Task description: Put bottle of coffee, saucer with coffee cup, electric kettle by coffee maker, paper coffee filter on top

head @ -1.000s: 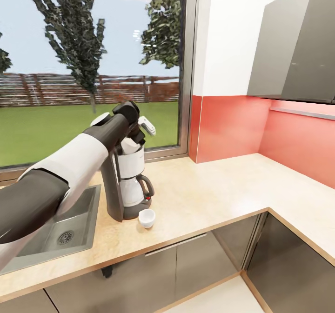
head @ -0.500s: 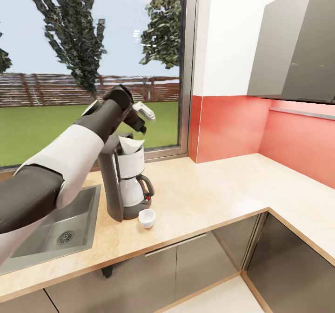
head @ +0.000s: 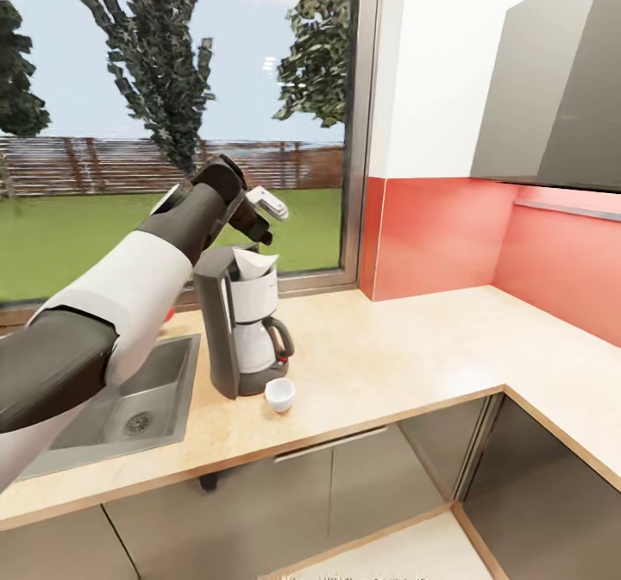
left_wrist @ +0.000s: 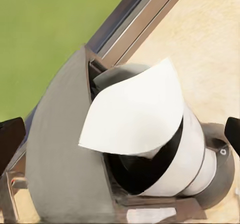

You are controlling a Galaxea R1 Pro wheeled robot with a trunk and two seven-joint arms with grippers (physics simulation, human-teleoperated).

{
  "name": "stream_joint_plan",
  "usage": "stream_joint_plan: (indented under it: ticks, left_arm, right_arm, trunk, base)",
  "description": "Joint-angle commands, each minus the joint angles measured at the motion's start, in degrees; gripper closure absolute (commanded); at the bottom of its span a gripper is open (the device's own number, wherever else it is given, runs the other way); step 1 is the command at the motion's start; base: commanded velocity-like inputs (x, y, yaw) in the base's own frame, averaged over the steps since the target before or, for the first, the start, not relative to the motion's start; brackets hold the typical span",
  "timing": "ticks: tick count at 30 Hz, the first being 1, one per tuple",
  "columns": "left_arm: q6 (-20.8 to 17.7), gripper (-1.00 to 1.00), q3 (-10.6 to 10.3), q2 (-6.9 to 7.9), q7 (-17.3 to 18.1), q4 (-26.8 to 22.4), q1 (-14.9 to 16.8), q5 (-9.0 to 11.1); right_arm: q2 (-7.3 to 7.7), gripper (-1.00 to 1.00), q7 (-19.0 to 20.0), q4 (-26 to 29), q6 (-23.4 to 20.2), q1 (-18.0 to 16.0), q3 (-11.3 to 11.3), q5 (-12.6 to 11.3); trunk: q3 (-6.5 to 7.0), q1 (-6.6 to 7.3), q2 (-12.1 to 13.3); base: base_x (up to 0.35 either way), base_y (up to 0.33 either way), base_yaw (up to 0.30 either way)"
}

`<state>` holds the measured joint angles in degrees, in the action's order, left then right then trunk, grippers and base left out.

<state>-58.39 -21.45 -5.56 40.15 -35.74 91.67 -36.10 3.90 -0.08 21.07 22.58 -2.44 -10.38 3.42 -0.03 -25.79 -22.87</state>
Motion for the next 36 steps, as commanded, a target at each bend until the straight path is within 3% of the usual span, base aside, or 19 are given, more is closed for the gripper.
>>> stream_joint_plan:
  ticks: [1, 29, 33, 36]
  left_arm:
    - [-0.06, -1.00, -0.08, -0.01, 0.54, -0.02, 0.00, -0.61]
    - [-0.01, -1.00, 0.59, 0.55, 0.54, -0.02, -0.85, -0.60]
    - [0.08, -1.00, 0.66, 1.57, 0.54, 0.00, -1.00, -0.46]
    - [0.20, -1.00, 0.84, 3.33, 0.60, 0.03, -1.89, -0.15]
  right_arm:
    - [-0.03, -1.00, -0.01, -0.05, 0.18, -0.02, -0.26, 0.36]
    - [-0.04, -1.00, -0.01, -0.07, 0.18, -0.02, -0.26, 0.38]
    - [-0.04, -1.00, -0.01, -0.07, 0.18, -0.02, -0.21, 0.41]
    - [-0.04, -1.00, -0.01, -0.07, 0.18, -0.02, -0.18, 0.44]
  trunk:
    - [-0.01, 0.00, -0.04]
    - [0.53, 0.00, -0.04]
    - [0.61, 0.00, -0.04]
    - [0.67, 0.00, -0.04]
  base:
    - [-0.222, -0.159, 0.260]
    - [-0.265, -0.143, 0.271]
    - [-0.310, -0.081, 0.272]
    - [-0.300, -0.073, 0.272]
